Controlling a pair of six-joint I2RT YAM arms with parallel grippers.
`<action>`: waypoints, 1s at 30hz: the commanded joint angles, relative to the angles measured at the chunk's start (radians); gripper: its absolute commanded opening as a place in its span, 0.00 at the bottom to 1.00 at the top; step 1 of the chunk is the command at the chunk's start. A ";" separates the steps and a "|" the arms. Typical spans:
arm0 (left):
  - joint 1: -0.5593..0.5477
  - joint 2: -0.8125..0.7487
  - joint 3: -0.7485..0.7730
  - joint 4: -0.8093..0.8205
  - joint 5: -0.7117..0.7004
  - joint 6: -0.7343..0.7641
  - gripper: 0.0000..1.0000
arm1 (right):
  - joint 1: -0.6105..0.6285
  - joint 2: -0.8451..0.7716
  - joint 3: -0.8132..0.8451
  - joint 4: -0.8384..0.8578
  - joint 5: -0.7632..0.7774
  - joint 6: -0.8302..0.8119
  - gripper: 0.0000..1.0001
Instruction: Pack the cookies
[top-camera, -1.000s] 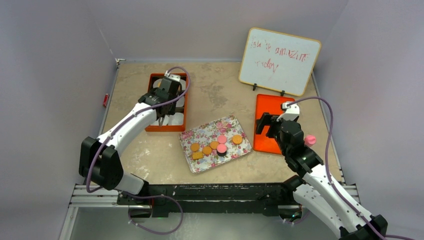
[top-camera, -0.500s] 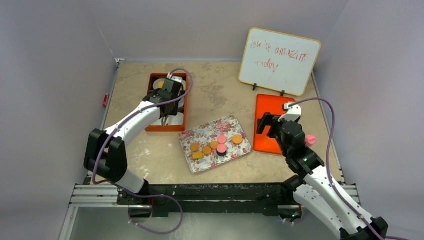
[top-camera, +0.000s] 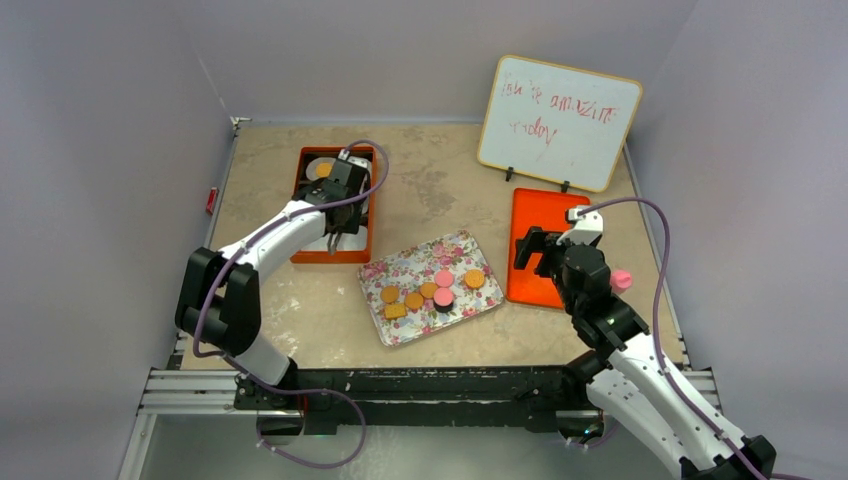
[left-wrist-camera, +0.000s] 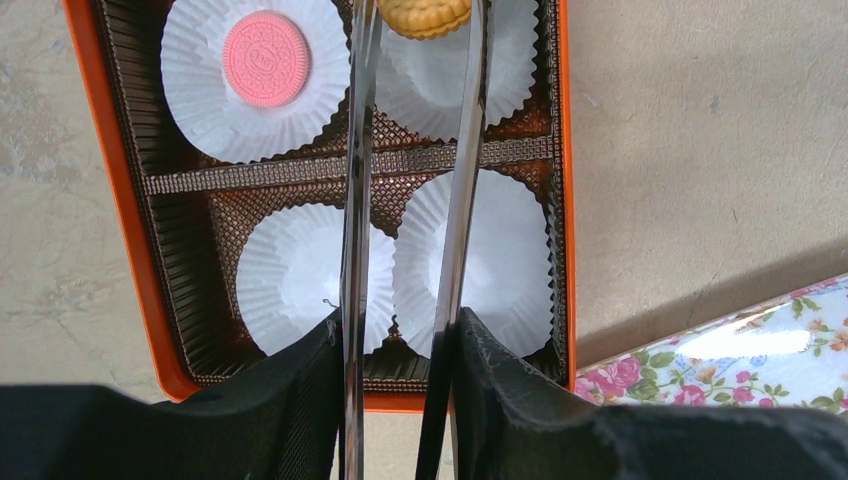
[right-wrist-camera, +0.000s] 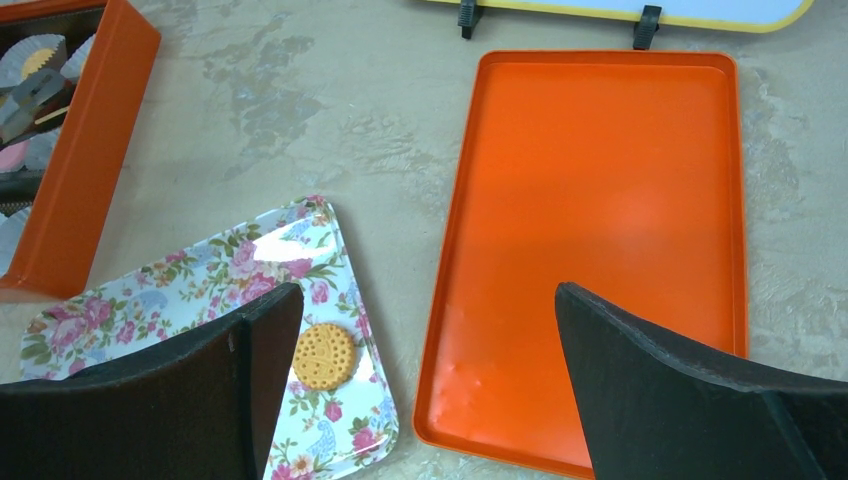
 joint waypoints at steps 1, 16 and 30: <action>0.008 0.001 -0.001 0.058 0.004 -0.020 0.37 | 0.002 -0.010 -0.005 0.022 0.021 -0.007 0.99; 0.007 -0.009 -0.004 0.029 0.012 -0.032 0.43 | 0.002 -0.023 0.001 0.010 0.026 -0.008 0.99; 0.003 -0.149 0.006 -0.017 0.042 -0.024 0.43 | 0.001 -0.019 0.012 0.003 0.024 -0.013 0.99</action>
